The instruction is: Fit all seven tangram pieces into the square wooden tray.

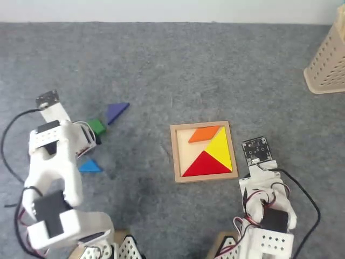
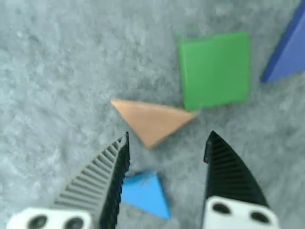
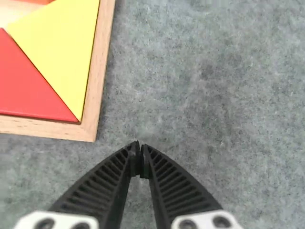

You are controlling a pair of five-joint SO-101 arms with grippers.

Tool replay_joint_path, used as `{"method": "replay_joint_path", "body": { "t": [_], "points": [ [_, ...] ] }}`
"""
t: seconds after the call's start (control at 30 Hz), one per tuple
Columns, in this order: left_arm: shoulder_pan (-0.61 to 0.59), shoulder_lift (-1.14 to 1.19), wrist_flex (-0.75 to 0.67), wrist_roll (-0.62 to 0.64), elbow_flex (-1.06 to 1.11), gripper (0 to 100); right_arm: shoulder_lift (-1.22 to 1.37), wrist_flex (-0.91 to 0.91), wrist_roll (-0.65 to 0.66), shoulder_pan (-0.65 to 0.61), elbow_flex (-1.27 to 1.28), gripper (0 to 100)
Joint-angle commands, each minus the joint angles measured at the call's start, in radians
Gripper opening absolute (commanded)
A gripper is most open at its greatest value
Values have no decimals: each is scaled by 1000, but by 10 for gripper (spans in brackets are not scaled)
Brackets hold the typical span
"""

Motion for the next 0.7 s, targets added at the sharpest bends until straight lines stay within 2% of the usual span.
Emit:
{"method": "replay_joint_path", "body": {
  "t": [0.0, 0.27, 0.33, 0.43, 0.57, 0.67],
  "points": [
    [21, -5, -37, 17, -15, 246, 1, -5, 18, -7, 20, 8],
    [25, -5, -71, 11, -8, 246, 1, -5, 20, -7, 20, 8],
    [0, -14, -72, -52, -13, 246, 1, -5, 20, -5, 20, 8],
    [-52, -25, -71, -301, -25, 246, 1, -5, 20, -5, 20, 8],
    [-78, -54, -60, -740, -84, 230, 1, -4, 20, -5, 20, 8],
    [-83, -34, 8, -1056, -173, 192, 1, -4, 21, -7, 20, 8]
  ]
}}
